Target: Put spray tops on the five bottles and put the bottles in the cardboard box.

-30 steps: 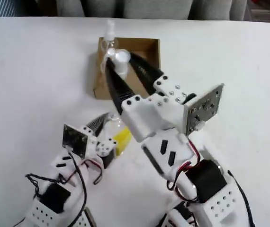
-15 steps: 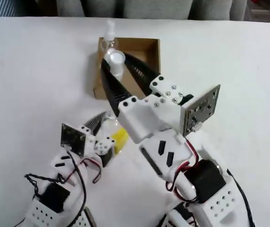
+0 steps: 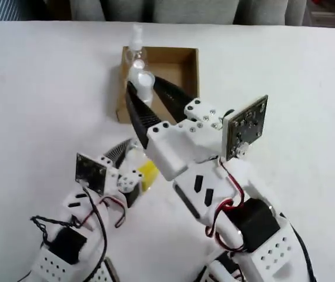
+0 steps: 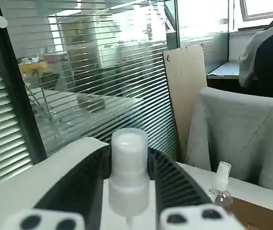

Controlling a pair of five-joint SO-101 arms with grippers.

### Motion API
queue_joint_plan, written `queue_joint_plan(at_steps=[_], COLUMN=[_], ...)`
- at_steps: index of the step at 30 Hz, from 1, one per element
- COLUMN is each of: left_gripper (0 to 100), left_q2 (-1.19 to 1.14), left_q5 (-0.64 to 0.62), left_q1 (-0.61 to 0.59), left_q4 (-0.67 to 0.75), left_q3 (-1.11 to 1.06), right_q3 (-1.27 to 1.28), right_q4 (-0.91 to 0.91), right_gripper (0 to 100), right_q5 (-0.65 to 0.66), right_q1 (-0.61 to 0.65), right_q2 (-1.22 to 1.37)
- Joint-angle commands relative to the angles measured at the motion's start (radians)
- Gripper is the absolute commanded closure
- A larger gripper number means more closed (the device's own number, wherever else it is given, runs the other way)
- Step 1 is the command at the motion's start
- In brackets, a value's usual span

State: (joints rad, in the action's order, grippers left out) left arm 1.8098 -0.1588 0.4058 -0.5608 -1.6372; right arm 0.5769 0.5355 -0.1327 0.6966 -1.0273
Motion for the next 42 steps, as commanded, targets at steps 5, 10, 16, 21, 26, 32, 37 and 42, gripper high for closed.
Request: queue_joint_plan(at_steps=[5,10,16,21,26,32,37,42], left_gripper=[98,98,98,98,98,98,98,98], left_q2=[0.013,0.013,0.013,0.013,0.013,0.013,0.013,0.013], left_q5=[0.014,0.014,0.014,0.014,0.014,0.014,0.014,0.014], left_q1=[-0.012,-0.012,-0.012,-0.012,-0.012,-0.039,-0.038,-0.038], left_q4=[0.04,0.04,0.04,0.04,0.04,0.04,0.04,0.04], left_q3=[0.009,0.009,0.009,0.009,0.009,0.009,0.009,0.009], right_q3=[0.069,0.132,0.196,0.232,0.259,0.288,0.298,0.301], right_q4=[-0.002,-0.004,-0.004,-0.004,-0.004,-0.004,-0.004,-0.004], right_gripper=[98.4,98.4,98.4,98.4,98.4,98.4,98.4,98.4], right_q5=[-0.011,-0.011,-0.011,-0.011,-0.011,-0.011,-0.011,-0.009], right_q1=[0.004,0.007,0.007,0.008,0.008,0.008,0.01,0.073], right_q2=[-0.005,-0.005,-0.007,-0.007,-0.007,-0.007,-0.007,-0.007])
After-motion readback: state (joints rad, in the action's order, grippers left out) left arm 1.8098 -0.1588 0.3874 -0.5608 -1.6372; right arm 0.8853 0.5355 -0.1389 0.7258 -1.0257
